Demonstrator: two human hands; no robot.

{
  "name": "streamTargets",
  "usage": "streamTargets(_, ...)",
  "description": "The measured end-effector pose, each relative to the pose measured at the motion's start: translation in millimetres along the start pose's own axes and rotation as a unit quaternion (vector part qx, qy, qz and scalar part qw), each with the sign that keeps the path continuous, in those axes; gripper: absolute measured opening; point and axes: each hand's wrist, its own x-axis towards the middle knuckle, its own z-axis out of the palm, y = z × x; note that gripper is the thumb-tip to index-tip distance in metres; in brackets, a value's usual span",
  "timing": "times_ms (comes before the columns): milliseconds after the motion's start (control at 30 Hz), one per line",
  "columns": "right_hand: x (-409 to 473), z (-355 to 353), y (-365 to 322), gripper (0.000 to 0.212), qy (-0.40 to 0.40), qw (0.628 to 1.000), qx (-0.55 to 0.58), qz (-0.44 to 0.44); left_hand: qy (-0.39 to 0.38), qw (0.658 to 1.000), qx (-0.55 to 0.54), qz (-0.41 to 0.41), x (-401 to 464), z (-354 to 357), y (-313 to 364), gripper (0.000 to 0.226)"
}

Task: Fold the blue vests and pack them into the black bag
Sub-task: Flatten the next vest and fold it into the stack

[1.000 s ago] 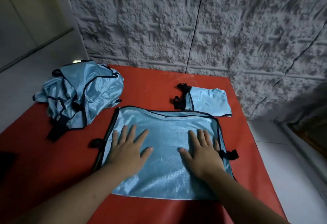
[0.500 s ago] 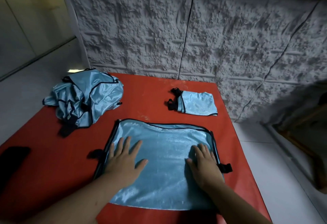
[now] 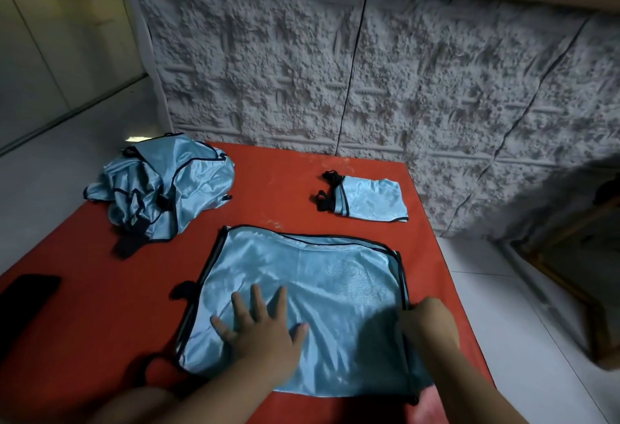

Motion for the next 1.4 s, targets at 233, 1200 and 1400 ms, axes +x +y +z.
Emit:
streamTargets(233, -15, -10, 6, 0.032, -0.154, 0.97, -0.171, -0.08, 0.06, 0.983, 0.072, 0.161, 62, -8, -33, 0.083)
streamTargets(1200, -37, -18, -10, 0.019, -0.317, 0.936, -0.136, -0.065, 0.108, 0.991, -0.027, 0.073, 113, -61, -65, 0.09)
streamTargets(1400, -32, -21, -8, 0.018, -0.291, 0.954, 0.037, -0.059, 0.061, 0.995, 0.032, 0.078, 6, -64, -54, 0.05)
